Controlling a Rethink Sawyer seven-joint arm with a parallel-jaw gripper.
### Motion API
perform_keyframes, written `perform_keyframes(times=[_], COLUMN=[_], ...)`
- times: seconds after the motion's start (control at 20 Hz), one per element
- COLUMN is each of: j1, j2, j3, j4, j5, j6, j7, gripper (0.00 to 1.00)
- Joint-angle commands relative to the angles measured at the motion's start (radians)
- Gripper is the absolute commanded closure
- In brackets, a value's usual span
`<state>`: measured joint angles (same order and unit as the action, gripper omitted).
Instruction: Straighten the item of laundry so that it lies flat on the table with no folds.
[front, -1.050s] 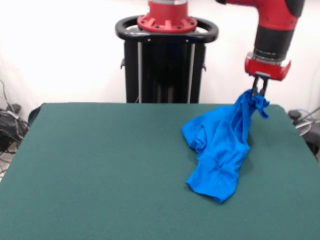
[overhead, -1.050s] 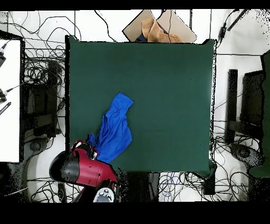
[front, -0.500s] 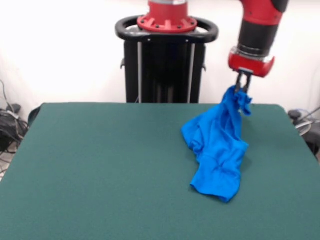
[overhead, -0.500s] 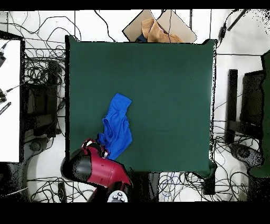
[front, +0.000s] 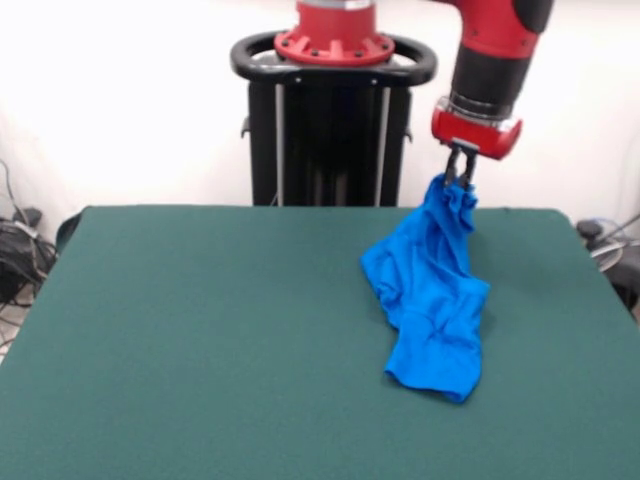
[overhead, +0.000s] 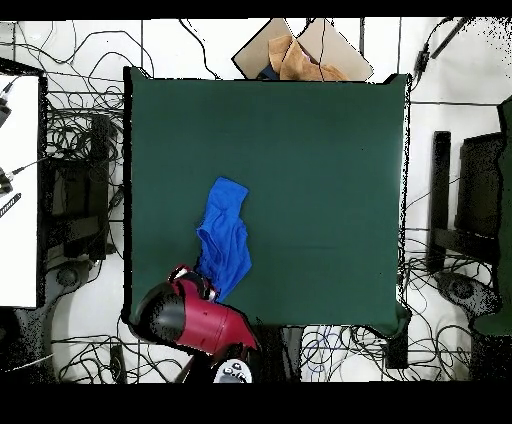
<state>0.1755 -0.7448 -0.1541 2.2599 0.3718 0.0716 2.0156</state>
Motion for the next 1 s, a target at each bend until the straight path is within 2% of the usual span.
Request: perform_keyframes(times=[0.05,0.3,0.45,0.7,1.0], j1=[0.018,0.001,-0.069,-0.146,-0.187], j2=[0.036,0.039,0.046,0.039,0.066], j3=[-0.027,-0.082,-0.084,-0.067,-0.054], j4=[-0.100,-0.132,-0.155,-0.155,-0.163], j5=[-0.018,-0.078,-0.144,-0.232,-0.303], j6=[0.028,0.059,0.055,0.017,-0.039], j7=[0.119,0.045,-0.010,0.004,0.046], gripper=[1.00,1.00,1.00,1.00,1.00])
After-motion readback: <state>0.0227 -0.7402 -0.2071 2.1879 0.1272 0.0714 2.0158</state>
